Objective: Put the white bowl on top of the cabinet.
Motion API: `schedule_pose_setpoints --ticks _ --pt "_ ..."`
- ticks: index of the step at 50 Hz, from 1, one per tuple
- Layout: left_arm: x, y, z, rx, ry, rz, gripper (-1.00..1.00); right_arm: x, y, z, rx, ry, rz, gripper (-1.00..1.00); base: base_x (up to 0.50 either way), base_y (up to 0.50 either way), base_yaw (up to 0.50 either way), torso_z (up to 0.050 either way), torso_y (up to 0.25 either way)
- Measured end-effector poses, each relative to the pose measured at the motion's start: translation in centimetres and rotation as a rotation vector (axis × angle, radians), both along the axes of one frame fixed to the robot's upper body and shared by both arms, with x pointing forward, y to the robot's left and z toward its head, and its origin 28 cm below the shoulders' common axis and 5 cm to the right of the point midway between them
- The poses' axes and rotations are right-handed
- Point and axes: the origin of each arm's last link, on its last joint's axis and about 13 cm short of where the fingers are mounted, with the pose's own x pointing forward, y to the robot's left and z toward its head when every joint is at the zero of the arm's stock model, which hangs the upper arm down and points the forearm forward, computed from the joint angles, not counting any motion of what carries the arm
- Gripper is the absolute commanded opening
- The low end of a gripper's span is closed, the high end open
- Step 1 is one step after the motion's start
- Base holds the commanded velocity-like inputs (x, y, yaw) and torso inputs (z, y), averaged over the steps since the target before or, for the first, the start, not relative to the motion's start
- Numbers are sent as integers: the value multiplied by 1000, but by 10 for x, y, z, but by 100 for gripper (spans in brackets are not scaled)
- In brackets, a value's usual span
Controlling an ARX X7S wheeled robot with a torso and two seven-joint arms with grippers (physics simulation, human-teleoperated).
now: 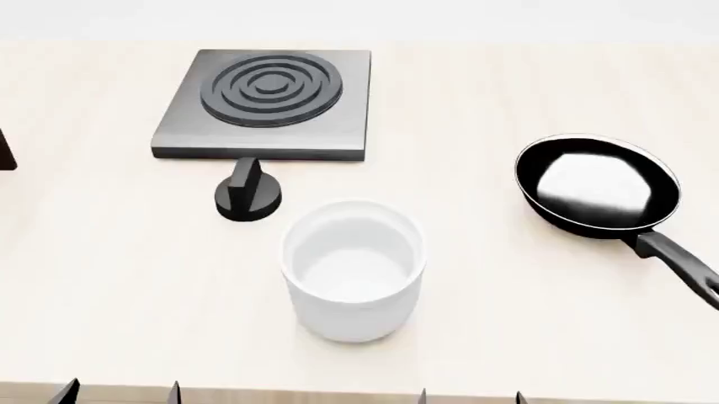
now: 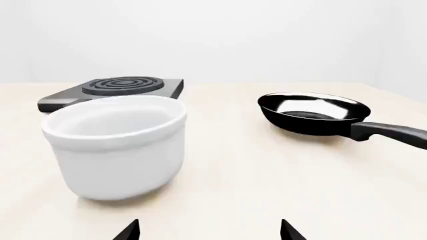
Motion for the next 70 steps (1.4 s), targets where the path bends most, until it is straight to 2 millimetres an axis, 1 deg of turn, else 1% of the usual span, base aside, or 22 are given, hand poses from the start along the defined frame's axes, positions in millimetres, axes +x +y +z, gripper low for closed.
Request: schedule_pose_setpoints --ticks 20,21,38,51,59,66,70 --pt "1 1 1 0 11 28 100 -1 1 0 -13 4 7 100 0 0 0 0 0" --pt "2 1 1 -12 19 27 100 -2 1 -1 -27 15 28 100 0 0 0 0 0" --pt "1 2 0 52 36 51 100 -3 0 0 -18 13 1 100 0 0 0 0 0" --pt "1 4 0 44 45 100 100 -3 0 -1 -17 13 -11 100 0 0 0 0 0" --pt "-2 15 10 17 33 211 100 -3 -1 1 -1 5 -25 100 0 0 0 0 0" --pt "-6 33 19 -6 22 368 100 -3 -4 6 29 -11 -53 100 0 0 0 0 0" --pt "-12 46 21 -34 24 488 100 -3 -7 9 49 -24 -74 100 0 0 0 0 0"
